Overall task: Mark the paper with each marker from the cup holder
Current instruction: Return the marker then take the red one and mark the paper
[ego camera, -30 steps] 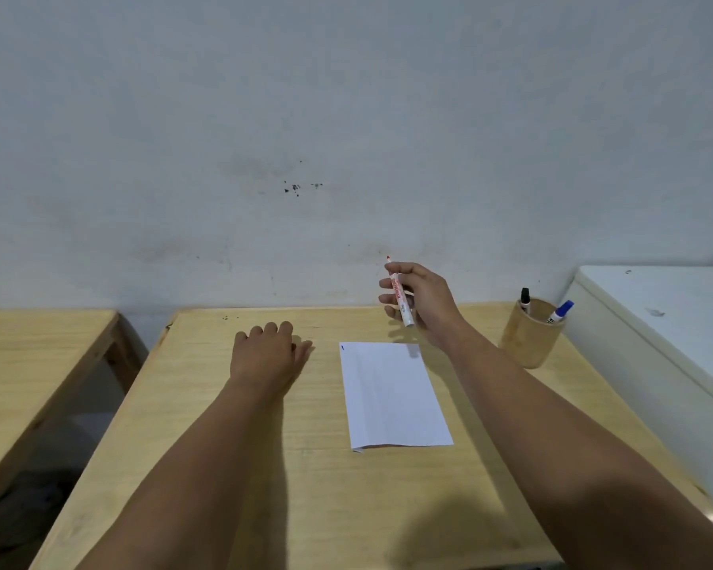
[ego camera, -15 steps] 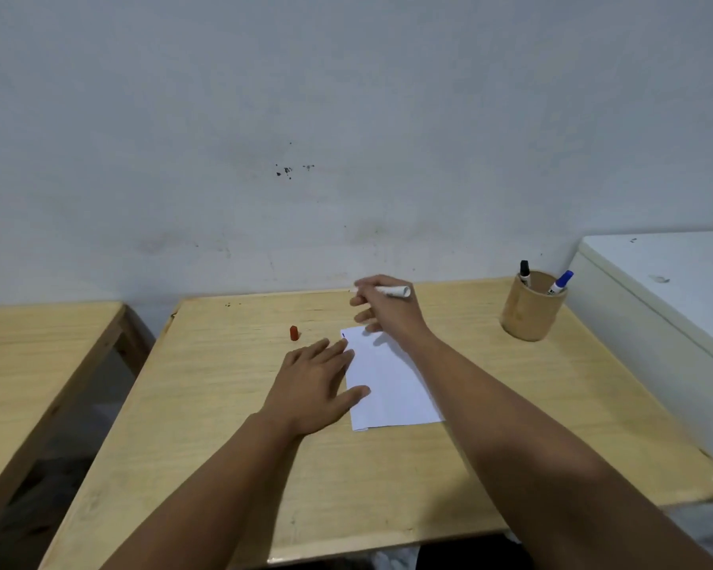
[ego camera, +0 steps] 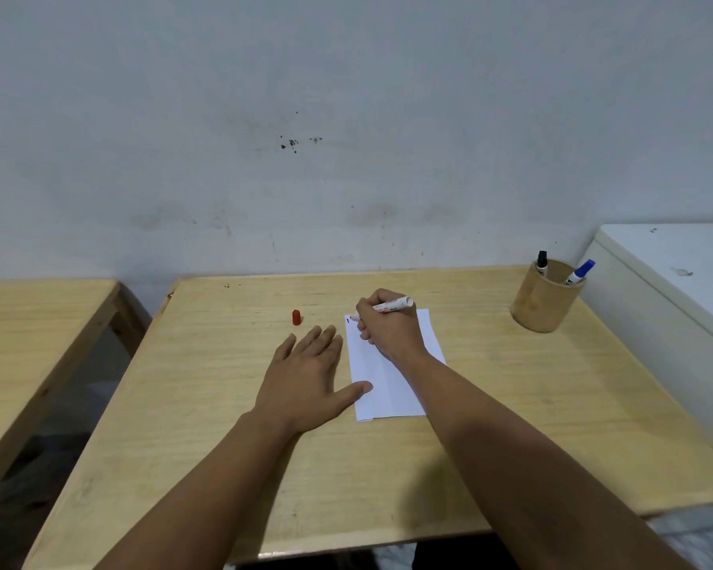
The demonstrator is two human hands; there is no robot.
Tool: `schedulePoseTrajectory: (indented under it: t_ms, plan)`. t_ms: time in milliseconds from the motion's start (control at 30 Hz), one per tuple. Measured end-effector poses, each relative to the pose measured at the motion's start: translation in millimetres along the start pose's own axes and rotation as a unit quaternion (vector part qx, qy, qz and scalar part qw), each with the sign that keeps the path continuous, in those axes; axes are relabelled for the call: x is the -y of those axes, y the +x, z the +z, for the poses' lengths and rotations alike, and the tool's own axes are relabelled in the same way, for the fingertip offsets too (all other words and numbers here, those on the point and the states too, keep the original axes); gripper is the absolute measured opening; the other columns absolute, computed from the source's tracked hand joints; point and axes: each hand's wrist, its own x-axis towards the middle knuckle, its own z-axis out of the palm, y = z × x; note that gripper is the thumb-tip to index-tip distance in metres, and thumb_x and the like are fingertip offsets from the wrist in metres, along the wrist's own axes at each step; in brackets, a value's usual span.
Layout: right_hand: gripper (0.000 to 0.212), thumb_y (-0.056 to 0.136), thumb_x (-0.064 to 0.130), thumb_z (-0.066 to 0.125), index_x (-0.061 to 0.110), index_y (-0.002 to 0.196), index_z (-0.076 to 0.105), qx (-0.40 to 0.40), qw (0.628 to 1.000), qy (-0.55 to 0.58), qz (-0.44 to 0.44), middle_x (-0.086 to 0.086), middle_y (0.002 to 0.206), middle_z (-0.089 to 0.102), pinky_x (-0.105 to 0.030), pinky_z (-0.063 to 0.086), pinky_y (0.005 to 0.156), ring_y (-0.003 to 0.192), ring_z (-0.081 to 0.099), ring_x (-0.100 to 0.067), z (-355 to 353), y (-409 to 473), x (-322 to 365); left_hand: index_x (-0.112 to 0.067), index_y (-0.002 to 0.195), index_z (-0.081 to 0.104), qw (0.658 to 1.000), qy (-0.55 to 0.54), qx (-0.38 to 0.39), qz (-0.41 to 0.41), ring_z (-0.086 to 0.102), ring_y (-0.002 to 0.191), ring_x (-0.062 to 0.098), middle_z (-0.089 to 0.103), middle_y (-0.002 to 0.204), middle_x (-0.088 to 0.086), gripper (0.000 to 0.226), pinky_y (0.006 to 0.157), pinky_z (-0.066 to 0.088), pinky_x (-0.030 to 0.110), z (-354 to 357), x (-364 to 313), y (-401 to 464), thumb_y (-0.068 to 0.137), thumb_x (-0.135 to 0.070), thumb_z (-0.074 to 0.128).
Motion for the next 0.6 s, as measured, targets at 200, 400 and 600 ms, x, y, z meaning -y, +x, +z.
schedulePoseTrajectory:
  t_ms: [200, 400, 600]
  plan:
    - [0.029, 0.090, 0.025, 0.067, -0.002, 0.080, 0.063, -0.001, 1.000, -0.023, -0.011, -0.010, 0.077, 0.081, -0.026, 0.054, 0.056, 0.057, 0.071, -0.013, 0.1, 1.6, -3.6, -0.022, 0.159, 0.034, 1.000, -0.018, -0.004, -0.007, 0.011, 0.158, 0.009, 0.022, 0.170, -0.006, 0.100, 0.129, 0.007, 0.042, -0.1, -0.1, 1.2, 0.083, -0.087, 0.035]
    - [0.027, 0.090, 0.023, 0.069, -0.001, 0.079, 0.065, -0.006, 0.999, -0.029, -0.015, -0.015, 0.080, 0.080, -0.023, 0.054, 0.055, 0.059, 0.071, -0.013, 2.2, 4.0, -5.6, -0.022, 0.158, 0.037, 1.000, -0.024, -0.012, -0.005, 0.013, 0.158, 0.010, 0.025, 0.169, -0.005, 0.099, 0.128, 0.009, 0.043, 0.8, 1.2, 1.3, 0.083, -0.087, 0.037]
    - [0.021, 0.082, 0.021, 0.068, 0.003, 0.072, 0.061, 0.005, 1.000, -0.021, 0.002, -0.018, 0.081, 0.079, -0.028, 0.054, 0.060, 0.059, 0.070, -0.016, 1.7, 5.0, -3.3, -0.022, 0.158, 0.037, 1.000, -0.026, -0.013, -0.009, 0.013, 0.158, 0.008, 0.025, 0.169, -0.007, 0.099, 0.128, 0.008, 0.042, -0.3, -0.1, 0.4, 0.082, -0.087, 0.038]
